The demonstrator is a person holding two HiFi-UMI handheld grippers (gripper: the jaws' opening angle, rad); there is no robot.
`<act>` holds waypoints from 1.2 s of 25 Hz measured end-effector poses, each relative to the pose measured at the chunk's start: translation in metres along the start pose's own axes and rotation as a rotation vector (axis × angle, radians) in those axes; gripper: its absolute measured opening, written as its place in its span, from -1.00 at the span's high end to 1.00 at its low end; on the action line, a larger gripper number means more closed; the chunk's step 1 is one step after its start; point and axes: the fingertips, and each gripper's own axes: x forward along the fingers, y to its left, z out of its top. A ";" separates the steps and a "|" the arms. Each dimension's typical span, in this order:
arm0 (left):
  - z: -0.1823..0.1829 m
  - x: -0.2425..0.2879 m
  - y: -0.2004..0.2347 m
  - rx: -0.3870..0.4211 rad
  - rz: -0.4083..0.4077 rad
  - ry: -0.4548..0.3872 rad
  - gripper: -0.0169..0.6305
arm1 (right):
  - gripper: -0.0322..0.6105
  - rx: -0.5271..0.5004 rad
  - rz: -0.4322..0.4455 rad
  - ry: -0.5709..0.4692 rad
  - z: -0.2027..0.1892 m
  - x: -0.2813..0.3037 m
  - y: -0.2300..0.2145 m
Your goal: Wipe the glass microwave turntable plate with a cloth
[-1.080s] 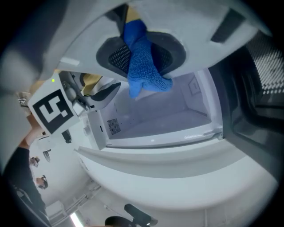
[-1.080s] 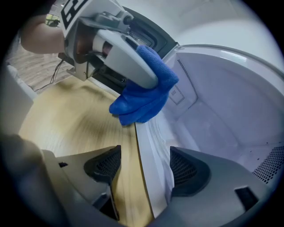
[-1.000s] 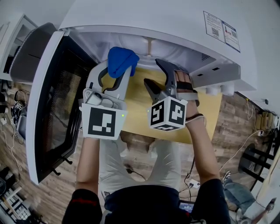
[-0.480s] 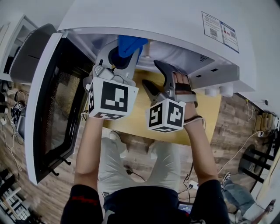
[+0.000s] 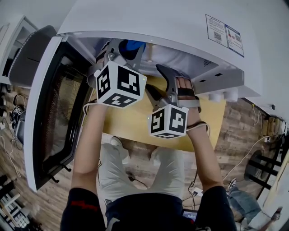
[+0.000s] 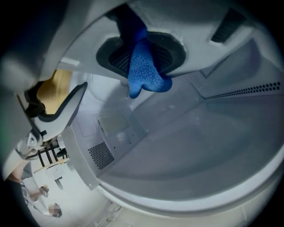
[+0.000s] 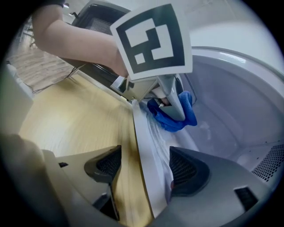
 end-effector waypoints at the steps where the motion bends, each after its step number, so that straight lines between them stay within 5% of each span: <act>1: -0.001 0.004 -0.001 0.013 -0.007 0.014 0.76 | -0.03 -0.001 0.000 0.000 0.000 0.000 0.000; 7: -0.006 0.022 -0.002 0.042 -0.052 0.067 0.76 | -0.03 -0.005 0.001 -0.003 0.001 0.000 0.000; 16: -0.011 0.030 0.005 -0.064 -0.067 0.095 0.76 | -0.03 -0.009 0.000 -0.006 0.000 0.000 0.000; 30: 0.006 0.033 -0.017 0.051 -0.135 0.071 0.75 | -0.03 -0.008 -0.010 -0.017 0.001 0.000 0.000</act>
